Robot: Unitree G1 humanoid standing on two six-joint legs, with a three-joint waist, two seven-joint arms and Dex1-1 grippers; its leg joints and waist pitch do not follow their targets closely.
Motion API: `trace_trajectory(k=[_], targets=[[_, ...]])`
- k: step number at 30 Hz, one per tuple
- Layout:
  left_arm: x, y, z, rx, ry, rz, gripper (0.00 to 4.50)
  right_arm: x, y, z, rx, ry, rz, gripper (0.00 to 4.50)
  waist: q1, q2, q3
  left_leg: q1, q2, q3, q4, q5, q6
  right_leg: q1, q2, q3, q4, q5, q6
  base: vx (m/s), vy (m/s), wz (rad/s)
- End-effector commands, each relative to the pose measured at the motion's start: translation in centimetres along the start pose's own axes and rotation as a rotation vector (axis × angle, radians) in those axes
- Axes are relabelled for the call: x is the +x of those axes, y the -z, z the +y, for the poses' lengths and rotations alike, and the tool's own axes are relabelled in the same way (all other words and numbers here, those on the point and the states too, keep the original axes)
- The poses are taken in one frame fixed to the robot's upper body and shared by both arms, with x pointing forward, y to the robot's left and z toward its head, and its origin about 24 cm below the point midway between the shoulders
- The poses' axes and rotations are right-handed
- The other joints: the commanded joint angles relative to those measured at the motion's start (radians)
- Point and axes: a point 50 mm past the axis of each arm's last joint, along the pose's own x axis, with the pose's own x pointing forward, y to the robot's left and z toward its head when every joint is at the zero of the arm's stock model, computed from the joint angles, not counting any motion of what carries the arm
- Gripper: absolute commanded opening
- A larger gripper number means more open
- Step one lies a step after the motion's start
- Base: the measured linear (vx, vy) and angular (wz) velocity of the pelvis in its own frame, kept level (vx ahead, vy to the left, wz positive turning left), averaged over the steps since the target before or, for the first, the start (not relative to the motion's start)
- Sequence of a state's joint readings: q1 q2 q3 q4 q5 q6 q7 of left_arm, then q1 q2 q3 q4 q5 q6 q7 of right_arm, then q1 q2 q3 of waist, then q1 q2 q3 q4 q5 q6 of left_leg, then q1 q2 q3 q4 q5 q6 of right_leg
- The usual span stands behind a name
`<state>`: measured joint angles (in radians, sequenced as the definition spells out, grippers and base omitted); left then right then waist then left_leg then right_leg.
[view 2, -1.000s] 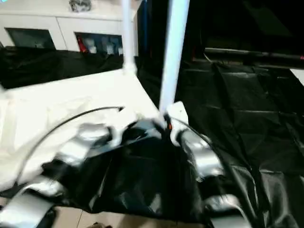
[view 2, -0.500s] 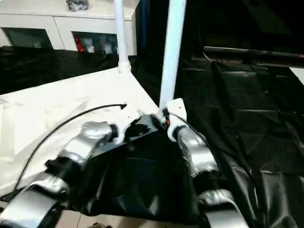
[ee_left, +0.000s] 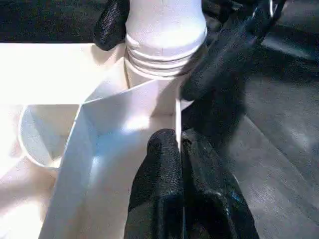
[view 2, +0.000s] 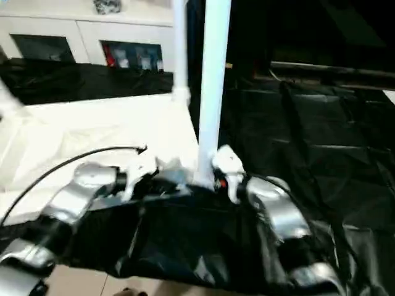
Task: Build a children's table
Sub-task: Rotate leg to tighten
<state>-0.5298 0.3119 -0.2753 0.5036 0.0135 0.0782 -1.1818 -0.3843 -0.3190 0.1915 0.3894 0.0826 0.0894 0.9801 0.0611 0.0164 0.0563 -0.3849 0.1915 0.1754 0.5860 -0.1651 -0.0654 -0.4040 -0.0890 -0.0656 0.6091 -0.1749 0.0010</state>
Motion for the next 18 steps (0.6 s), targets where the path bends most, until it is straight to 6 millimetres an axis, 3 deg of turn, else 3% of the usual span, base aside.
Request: trace_trajectory(k=[1,10,15,18], targets=[[0.7,-2.2,-0.7,0.074,0.080,-0.096,0.00,1.1,-0.1,2.0,-0.015,-0.163,0.007,3.52,-0.001,-0.012,-0.062,0.015,0.039,-0.009,-0.076,-0.303,0.044,0.042,-0.055,0.043,-0.087,-0.338,-0.198,0.000,0.000,0.00],[0.0,-1.7,-1.2,0.060,0.129,-0.081,0.00,0.5,-0.1,2.5,-0.001,-0.214,0.012,2.78,-0.001,-0.009,-0.063,0.017,0.039,-0.008,-0.075,-0.304,0.039,0.040,-0.054,0.044,-0.086,-0.328,-0.206,0.000,0.000,0.00],[0.5,-1.9,-0.9,0.063,0.084,-0.093,0.00,0.8,-0.1,2.5,0.014,-0.180,0.003,2.70,0.000,-0.010,-0.064,0.017,0.038,-0.008,-0.074,-0.293,0.040,0.041,-0.053,0.044,-0.085,-0.319,-0.207,0.000,0.000,0.00],[1.2,-2.2,-0.1,0.045,-0.012,-0.092,0.00,1.5,0.0,1.8,0.054,-0.070,-0.006,2.69,-0.003,-0.011,-0.061,0.017,0.036,-0.008,-0.075,-0.306,0.030,0.038,-0.053,0.043,-0.089,-0.355,-0.198,0.000,0.000,0.00]])
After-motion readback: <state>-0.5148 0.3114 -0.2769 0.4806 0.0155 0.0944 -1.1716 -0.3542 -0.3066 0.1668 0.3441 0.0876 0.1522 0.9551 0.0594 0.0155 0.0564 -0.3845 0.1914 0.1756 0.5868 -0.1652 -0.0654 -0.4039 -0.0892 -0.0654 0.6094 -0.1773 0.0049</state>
